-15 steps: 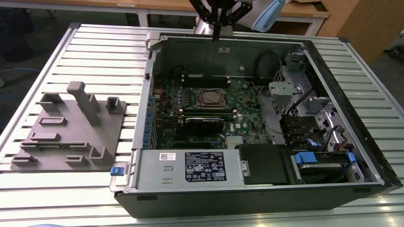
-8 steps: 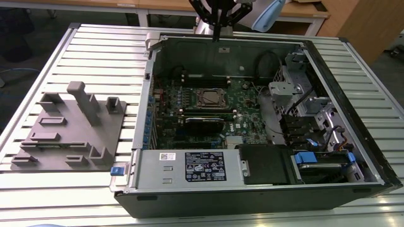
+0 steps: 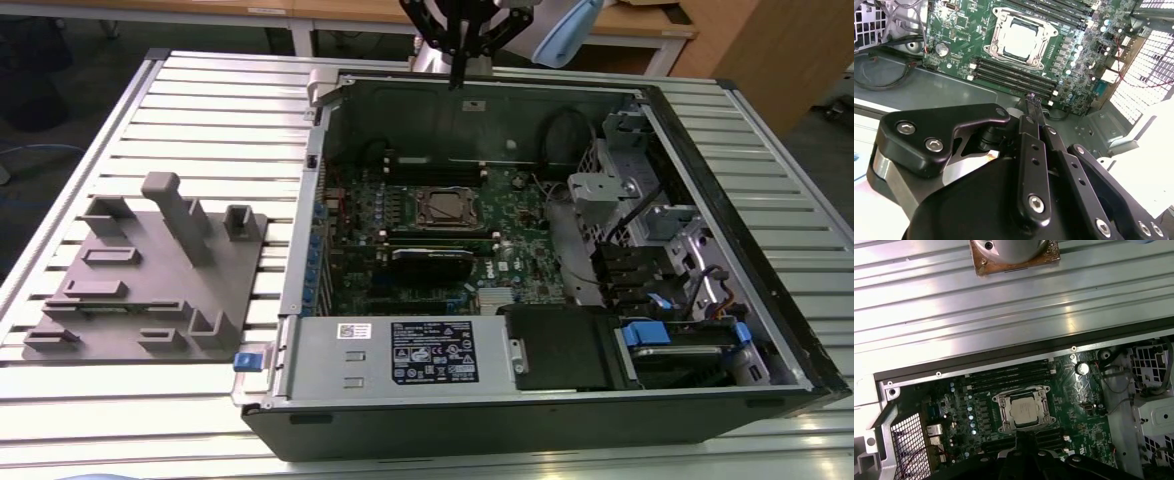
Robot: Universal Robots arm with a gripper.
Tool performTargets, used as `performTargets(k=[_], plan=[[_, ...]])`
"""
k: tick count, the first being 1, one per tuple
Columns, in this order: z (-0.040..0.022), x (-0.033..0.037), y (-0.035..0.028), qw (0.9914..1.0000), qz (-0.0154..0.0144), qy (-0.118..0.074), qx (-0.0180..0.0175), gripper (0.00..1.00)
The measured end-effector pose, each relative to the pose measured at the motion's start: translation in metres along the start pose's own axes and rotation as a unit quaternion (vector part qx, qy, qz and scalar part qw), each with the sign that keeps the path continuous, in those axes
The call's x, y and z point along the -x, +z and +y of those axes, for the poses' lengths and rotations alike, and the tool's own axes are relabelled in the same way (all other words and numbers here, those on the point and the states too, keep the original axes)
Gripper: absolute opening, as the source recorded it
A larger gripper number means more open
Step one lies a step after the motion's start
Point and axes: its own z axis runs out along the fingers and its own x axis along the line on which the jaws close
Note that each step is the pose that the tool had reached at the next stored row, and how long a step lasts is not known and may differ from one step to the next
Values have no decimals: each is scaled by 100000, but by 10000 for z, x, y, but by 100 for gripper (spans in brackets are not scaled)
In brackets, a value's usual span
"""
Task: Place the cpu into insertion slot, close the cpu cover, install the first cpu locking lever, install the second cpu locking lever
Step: 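Install the first cpu locking lever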
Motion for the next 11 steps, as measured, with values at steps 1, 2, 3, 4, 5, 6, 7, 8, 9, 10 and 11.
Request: performTargets(k=[1,2,3,4,5,6,7,8,9,10,11], plan=[[0,0,2,100000,1,-2,1,10],[0,0,5,100000,1,-1,1,10],[0,0,5,100000,1,-1,2,10],[0,0,6,100000,-1,1,4,10],[0,0,10,100000,-4,0,15,10],[0,0,10,100000,-2,-1,11,10],[0,0,10,100000,1,0,1,10],[0,0,10,100000,0,-2,1,10],[0,0,10,100000,1,-1,-1,10],[0,0,10,100000,1,-2,0,10],[0,0,11,100000,2,0,1,10]])
